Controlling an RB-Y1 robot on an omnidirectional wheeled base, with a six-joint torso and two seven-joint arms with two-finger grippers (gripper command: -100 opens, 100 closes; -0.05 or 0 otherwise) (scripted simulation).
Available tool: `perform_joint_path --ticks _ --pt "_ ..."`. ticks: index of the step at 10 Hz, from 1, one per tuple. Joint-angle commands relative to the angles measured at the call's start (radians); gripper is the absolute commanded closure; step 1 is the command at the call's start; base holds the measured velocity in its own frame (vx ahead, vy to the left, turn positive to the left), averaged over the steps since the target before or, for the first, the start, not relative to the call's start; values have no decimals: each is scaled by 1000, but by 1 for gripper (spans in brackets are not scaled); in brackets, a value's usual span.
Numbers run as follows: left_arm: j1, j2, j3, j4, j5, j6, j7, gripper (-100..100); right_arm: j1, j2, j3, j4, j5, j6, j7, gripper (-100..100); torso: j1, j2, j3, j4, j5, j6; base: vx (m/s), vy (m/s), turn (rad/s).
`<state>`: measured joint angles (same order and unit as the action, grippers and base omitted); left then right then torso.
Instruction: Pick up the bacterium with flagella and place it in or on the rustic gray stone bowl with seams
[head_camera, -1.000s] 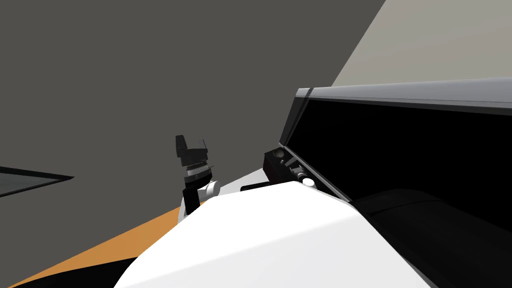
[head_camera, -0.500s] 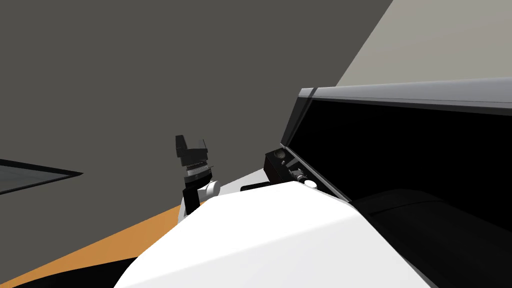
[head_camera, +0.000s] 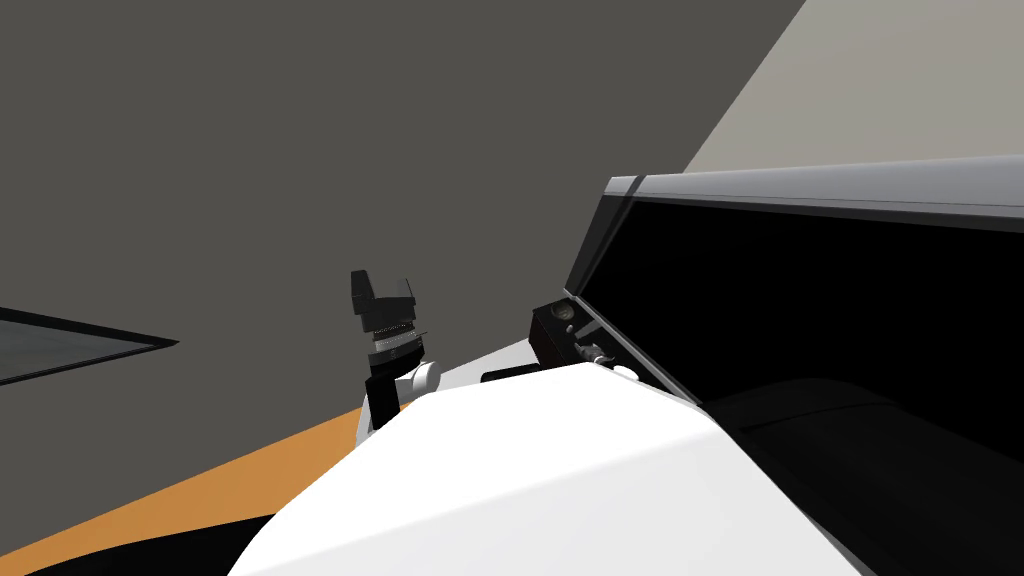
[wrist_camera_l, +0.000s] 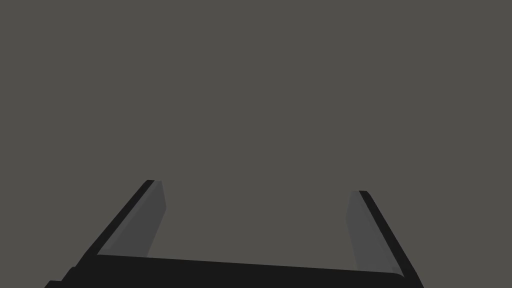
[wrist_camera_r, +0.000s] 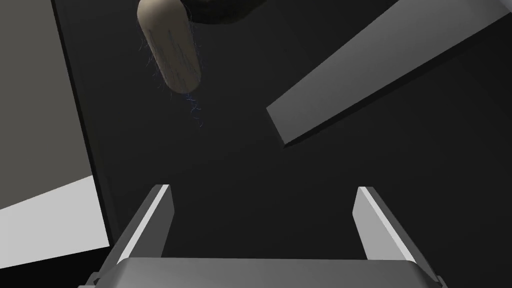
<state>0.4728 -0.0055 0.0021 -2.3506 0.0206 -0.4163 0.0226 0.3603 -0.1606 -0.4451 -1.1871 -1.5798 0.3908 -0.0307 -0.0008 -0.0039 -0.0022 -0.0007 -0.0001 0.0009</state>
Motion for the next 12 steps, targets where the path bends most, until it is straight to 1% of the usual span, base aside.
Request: perform_joint_path --ticks 1,2,3,4,5,6,7,8,9,10,11,12 --pt "0 0 0 0 0 0 0 0 -13 4 -19 50 -50 50 -13 -100 0 0 0 0 0 0 33 1 38" --pt "0 0 0 0 0 0 0 0 -13 4 -19 51 -83 55 -13 -100 0 0 0 0 0 0 26 -1 20" --pt "0 0 0 0 0 0 0 0 -22 9 -35 90 -113 94 -19 -100 0 1 0 0 0 0 35 -1 47" --pt "0 0 0 0 0 0 0 0 -22 9 -35 90 -136 94 -19 -100 0 0 0 0 0 0 30 -7 16" --pt "0 0 0 0 0 0 0 0 -31 13 -51 126 -165 131 -24 -100 0 1 0 0 0 0 35 -12 34" --pt "0 0 0 0 0 0 0 0 -31 13 -51 126 -196 131 -24 -100 0 0 0 0 0 0 31 -7 17" --pt "0 0 0 0 0 0 0 0 -39 17 -65 160 -228 167 -29 -100 0 1 0 0 0 0 36 -3 25" --pt "0 0 0 0 0 0 0 0 -39 17 -65 160 -248 167 -29 -100 0 0 0 0 0 0 32 -5 16" --pt "0 0 0 0 0 0 0 0 -46 22 -79 191 -282 200 -34 -100 0 0 0 0 0 0 37 -7 23" --pt "0 0 0 0 0 0 0 0 -46 22 -79 191 -296 200 -34 -100 0 0 0 0 0 0 30 -6 17" --pt "0 0 0 0 0 0 0 0 -54 26 -91 220 -332 230 -39 -100 0 1 0 0 0 0 35 -3 26" --pt "0 0 0 0 0 0 0 0 -54 26 -91 220 -341 230 -39 -100 0 0 0 0 0 0 29 -2 12"
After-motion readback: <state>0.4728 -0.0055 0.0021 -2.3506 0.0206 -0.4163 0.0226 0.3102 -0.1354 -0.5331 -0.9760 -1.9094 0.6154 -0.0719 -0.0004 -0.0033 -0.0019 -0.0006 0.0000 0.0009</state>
